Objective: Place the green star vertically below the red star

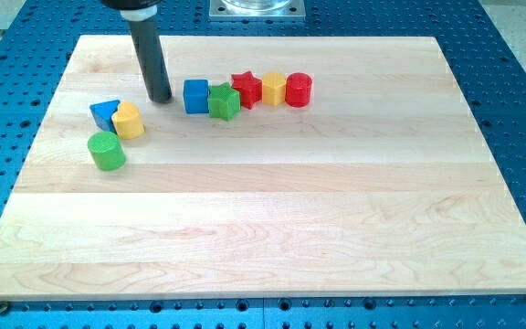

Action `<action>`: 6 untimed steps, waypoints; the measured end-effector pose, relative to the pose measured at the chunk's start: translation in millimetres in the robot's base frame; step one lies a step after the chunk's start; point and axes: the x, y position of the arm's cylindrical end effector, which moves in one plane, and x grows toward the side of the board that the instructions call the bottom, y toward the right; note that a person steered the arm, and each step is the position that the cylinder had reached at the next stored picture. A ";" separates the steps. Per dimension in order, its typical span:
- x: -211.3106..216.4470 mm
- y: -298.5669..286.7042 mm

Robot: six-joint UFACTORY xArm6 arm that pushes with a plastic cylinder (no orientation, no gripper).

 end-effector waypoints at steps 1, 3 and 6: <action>5.3 31.1; 30.7 74.2; 112.9 80.8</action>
